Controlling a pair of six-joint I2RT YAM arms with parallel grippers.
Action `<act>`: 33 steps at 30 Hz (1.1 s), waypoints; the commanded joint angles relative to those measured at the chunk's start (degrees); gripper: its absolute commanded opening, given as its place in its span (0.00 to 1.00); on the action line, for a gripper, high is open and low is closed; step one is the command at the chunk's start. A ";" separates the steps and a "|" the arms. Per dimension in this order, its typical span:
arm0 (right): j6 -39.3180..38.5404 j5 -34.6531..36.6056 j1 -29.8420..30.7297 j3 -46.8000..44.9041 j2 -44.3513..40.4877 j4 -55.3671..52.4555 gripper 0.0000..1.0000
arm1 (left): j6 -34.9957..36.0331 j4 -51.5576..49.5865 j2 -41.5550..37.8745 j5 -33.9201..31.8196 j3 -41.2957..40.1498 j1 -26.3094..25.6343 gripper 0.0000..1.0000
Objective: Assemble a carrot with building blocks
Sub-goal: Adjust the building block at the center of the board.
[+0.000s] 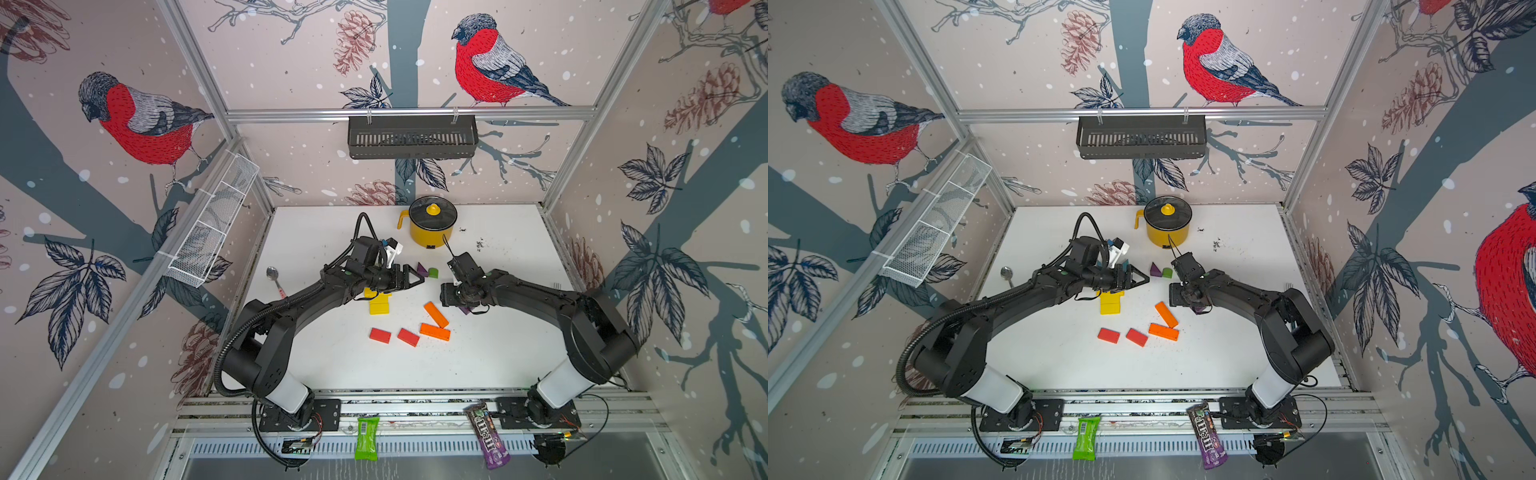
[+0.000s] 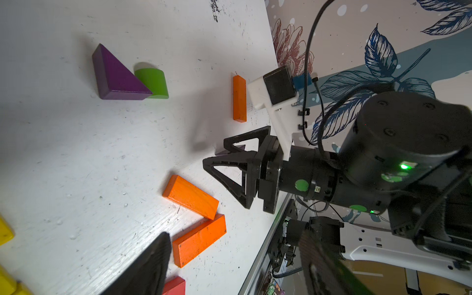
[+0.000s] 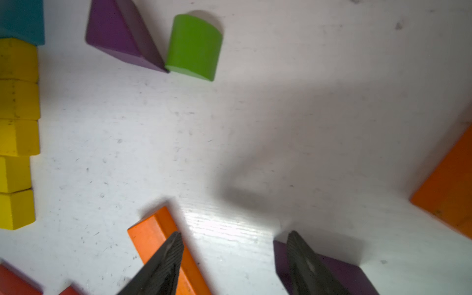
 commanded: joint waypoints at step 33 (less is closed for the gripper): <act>11.54 9.96 -1.36 -5.24 -2.85 -3.22 0.76 | -0.23 1.48 0.73 0.25 0.05 -0.15 0.79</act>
